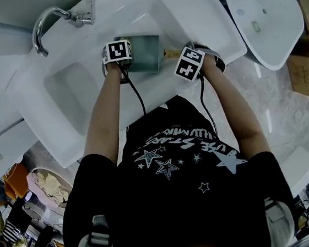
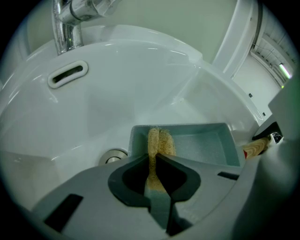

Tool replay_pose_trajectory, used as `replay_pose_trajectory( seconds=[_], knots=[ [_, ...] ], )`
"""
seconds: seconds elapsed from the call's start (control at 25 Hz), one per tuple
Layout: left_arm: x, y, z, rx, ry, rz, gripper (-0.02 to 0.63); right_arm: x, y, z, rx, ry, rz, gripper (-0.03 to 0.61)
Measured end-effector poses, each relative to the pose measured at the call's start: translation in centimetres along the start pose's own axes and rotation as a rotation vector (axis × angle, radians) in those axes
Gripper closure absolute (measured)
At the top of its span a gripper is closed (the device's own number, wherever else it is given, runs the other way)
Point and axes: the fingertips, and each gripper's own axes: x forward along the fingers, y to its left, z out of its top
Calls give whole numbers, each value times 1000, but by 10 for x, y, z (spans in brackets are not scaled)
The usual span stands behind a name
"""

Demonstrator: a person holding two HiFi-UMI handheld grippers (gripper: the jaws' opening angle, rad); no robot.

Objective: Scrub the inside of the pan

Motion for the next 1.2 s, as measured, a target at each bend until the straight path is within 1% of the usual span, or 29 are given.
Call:
replay_pose_trajectory(
  seconds=[0.12,0.28,0.4,0.72,0.88,1.0,1.12,1.2],
  knots=[
    [-14,-1,1,-28,-3,1,563,0,0,0,0,-1,6,426],
    [-25,-5,-2,-90,-19,-18,563,-2,0,-2,2,-6,11,426],
    [-35,-7,-4,-102,-36,-18,563,-2,1,-2,-3,-9,3,425],
    [-69,-13,-9,-168,-109,22,563,-5,0,-4,-3,-31,7,422],
    [-88,-18,-17,-205,-151,50,563,-7,1,-7,-14,-54,37,414],
    [-102,-24,-26,-254,-189,63,563,-11,1,-12,-19,-83,60,414],
    [-116,-27,-32,-326,-243,65,563,-15,0,-10,-38,-125,72,413],
    [-123,-30,-39,-354,-269,69,563,-17,0,-9,-53,-143,81,403]
  ],
)
